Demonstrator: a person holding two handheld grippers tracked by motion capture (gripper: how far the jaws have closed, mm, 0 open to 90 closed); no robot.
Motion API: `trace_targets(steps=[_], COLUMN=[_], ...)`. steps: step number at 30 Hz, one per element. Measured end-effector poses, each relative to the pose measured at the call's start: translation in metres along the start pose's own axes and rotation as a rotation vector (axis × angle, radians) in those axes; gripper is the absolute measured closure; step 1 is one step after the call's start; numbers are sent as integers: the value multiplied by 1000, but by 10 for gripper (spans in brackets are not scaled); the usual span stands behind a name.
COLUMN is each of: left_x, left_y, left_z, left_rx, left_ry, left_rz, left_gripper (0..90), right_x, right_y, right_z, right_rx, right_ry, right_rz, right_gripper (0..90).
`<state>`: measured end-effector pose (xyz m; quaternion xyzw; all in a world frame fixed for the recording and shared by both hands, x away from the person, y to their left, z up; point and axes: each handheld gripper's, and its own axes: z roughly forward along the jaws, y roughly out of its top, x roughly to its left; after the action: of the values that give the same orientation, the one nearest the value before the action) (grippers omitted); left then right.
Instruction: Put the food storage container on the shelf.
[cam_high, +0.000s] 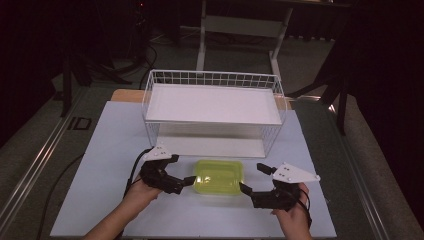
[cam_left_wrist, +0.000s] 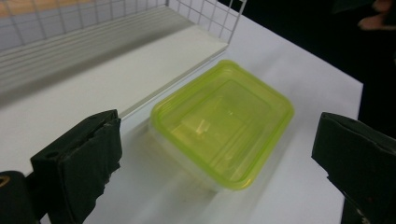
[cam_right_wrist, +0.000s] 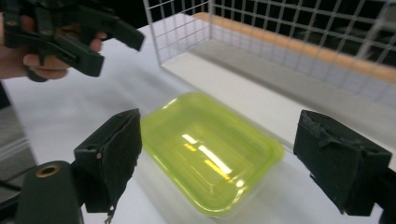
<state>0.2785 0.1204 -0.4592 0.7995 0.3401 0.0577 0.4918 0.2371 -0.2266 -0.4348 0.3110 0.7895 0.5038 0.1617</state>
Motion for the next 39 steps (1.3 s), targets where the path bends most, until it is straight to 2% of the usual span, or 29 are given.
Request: trace_targets(steps=[1, 3, 7, 8, 9, 10, 11, 12, 13, 14, 15, 16, 17, 18, 19, 20, 21, 24, 25, 26, 29, 30, 32, 33, 34, 35, 37, 39], left_x=[0, 1, 4, 5, 5, 6, 7, 8, 8, 9, 9, 10, 11, 13, 13, 14, 15, 17, 18, 20, 24, 25, 27, 27, 28, 28, 27, 28], left_y=[1, 3, 5, 5, 5, 5, 4, 4, 3, 1, 0, -1, -3, -6, -6, -8, -9, -13, -14, -16, -20, -22, -24, -24, -26, -27, -27, -27], left_z=[2, 6, 15, 18, 19, 22, 25, 27, 29, 32, 35, 38, 41, 47, 47, 49, 51, 53, 54, 55, 58, 58, 60, 60, 61, 62, 63, 63], left_rx=[1, 21, 55, 66, 71, 78, 78, 76, 75, 77, 90, 113, 132, 163, 163, 173, 175, 164, 166, 168, 185, 190, 195, 195, 203, 203, 209, 206], left_ry=[-2, -1, 15, 19, 21, 25, 19, 25, 26, 35, 56, 52, 51, 42, 42, 41, 44, 48, 51, 34, 20, 23, 13, 13, 2, -1, 15, 3], left_rz=[-6, -22, -46, -48, -51, -63, -74, -84, -99, -110, -120, -132, -146, -183, -183, -208, -228, -251, -267, -299, -343, -354, -378, -378, -392, -396, -385, -396], left_gripper=[25, 25, 27, 27, 28, 28, 28, 30, 42, 42, 44, 52, 52, 74, 88, 88, 119, 133, 151, 153, 272, 272, 350, 391, 391, 478, 483, 519], right_x=[-2, -3, -10, -16, -19, -19, -24, -30, -33, -33, -38, -41, -41, -45, -48, -48, -51, -53, -54, -54, -58, -58, -58, -58, -58, -59, -58, -57], right_y=[1, 2, 0, -3, -4, -4, -6, -10, -12, -12, -16, -18, -18, -22, -25, -25, -30, -33, -35, -36, -38, -38, -38, -38, -38, -41, -42, -44], right_z=[3, 5, 17, 24, 26, 26, 29, 34, 37, 37, 41, 43, 43, 47, 49, 49, 56, 61, 63, 65, 71, 71, 71, 71, 72, 74, 74, 76], right_rx=[14, 25, 82, 107, 108, 108, 117, 120, 130, 130, 142, 153, 153, 156, 163, 163, 199, 230, 243, 255, 290, 290, 296, 296, 303, 323, 326, 341], right_ry=[-23, -26, -81, -72, -55, -55, -39, -53, -50, -50, -50, -43, -43, -30, -12, -12, -7, 1, 6, 5, 18, 18, 16, 16, 18, 9, -1, 5], right_rz=[0, 1, 61, 100, 126, 126, 150, 202, 225, 225, 270, 294, 294, 350, 381, 381, 423, 445, 455, 458, 490, 490, 512, 512, 522, 564, 564, 585], right_gripper=[148, 133, 122, 112, 112, 112, 112, 112, 112, 112, 114, 114, 114, 145, 145, 145, 155, 162, 193, 206, 292, 292, 311, 311, 333, 418, 435, 525])
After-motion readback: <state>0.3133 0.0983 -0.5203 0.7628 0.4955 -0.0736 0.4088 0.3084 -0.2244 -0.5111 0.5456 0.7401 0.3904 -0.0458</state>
